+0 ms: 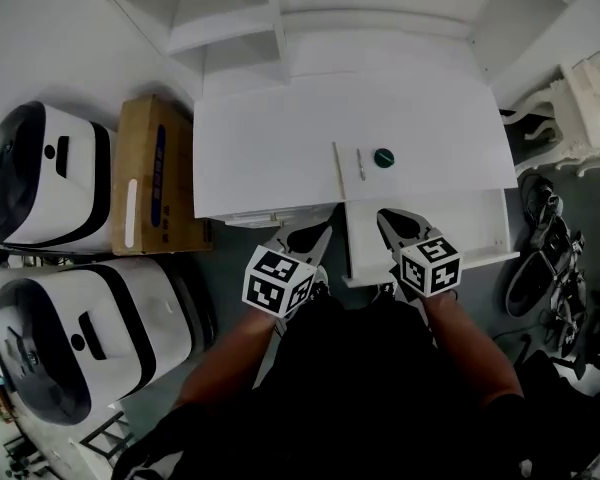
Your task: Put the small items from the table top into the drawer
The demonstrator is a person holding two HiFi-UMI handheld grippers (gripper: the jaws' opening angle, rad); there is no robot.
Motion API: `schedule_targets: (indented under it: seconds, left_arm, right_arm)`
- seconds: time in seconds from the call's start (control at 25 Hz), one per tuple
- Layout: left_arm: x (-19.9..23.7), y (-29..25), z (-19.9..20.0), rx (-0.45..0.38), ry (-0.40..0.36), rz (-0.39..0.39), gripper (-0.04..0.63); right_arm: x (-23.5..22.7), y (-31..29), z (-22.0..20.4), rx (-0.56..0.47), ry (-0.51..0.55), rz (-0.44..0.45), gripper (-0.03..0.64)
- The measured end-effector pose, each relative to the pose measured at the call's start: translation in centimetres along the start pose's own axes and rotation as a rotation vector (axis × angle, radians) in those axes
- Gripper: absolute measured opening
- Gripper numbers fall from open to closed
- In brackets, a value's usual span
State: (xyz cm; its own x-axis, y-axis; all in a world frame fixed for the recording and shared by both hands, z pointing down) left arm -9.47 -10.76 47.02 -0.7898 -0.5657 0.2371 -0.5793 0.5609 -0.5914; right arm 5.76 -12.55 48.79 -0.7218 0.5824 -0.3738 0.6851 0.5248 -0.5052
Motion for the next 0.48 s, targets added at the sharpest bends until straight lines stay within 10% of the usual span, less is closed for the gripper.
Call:
schedule_targets:
  seconds: [0.48]
  left_arm:
    - [0.2,-0.6,-2.4,0.06,0.035,0.121,0.004]
  right_arm:
    - [-3.7,-9.5,-1.7,0.17,0.037,-0.001,0.029]
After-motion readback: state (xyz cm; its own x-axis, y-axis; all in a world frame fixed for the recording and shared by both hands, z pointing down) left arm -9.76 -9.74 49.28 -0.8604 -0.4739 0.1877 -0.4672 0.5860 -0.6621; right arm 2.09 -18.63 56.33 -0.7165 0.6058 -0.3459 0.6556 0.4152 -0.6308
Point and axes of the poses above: the fingertips, and each gripper's own axes: y backward along the fingers, x to its left, z out of its top, the point moved 4 cm from there along y, backward along the fingers, and after that the axes turned 10 degrees about z, right-handed, at the moved point
